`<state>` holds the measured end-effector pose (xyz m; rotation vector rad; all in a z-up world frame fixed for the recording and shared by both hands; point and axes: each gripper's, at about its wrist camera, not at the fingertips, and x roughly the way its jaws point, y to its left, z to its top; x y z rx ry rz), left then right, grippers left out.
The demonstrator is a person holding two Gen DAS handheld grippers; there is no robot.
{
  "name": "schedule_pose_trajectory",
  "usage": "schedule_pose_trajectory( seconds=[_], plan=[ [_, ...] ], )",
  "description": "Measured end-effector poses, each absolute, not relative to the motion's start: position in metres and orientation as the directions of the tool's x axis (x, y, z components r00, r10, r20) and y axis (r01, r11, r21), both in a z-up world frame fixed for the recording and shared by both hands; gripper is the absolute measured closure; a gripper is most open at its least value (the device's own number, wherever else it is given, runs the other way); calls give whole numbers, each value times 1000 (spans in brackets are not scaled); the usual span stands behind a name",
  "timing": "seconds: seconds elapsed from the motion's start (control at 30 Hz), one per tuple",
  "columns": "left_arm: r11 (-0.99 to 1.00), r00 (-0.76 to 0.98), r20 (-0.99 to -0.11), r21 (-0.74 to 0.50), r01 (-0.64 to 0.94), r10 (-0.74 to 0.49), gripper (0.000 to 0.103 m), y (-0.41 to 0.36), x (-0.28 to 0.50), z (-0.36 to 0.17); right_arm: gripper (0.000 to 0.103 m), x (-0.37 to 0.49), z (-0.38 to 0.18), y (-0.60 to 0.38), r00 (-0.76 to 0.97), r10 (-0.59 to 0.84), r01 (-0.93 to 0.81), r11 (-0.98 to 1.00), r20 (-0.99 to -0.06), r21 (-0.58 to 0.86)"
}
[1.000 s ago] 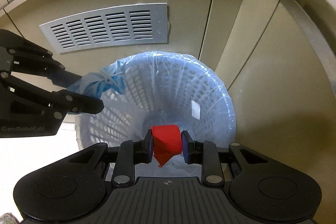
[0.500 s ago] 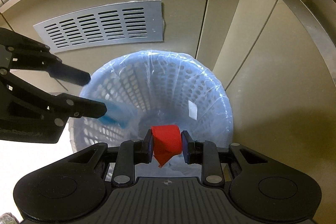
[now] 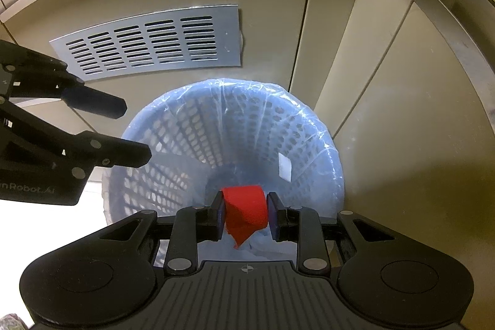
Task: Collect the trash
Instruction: 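Open the left tool to drop the mask while the right tool drops the cup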
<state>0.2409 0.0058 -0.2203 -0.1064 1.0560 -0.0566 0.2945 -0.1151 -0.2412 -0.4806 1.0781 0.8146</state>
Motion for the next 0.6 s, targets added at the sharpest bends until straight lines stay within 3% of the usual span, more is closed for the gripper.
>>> schedule_pose_trajectory(
  seconds=[0.13, 0.2, 0.6],
  plan=[
    [993, 493, -865, -114, -15, -91, 58, 9, 239, -221, 69, 298, -244, -115, 219, 338, -764, 643, -915, 54],
    [993, 495, -865, -114, -21, -88, 58, 11, 238, -221, 52, 300, -244, -115, 226, 338, -755, 653, -914, 54],
    [992, 504, -860, -115, -45, -77, 58, 19, 231, -216, 52, 295, -240, -109, 228, 342, -763, 644, -912, 51]
  ],
)
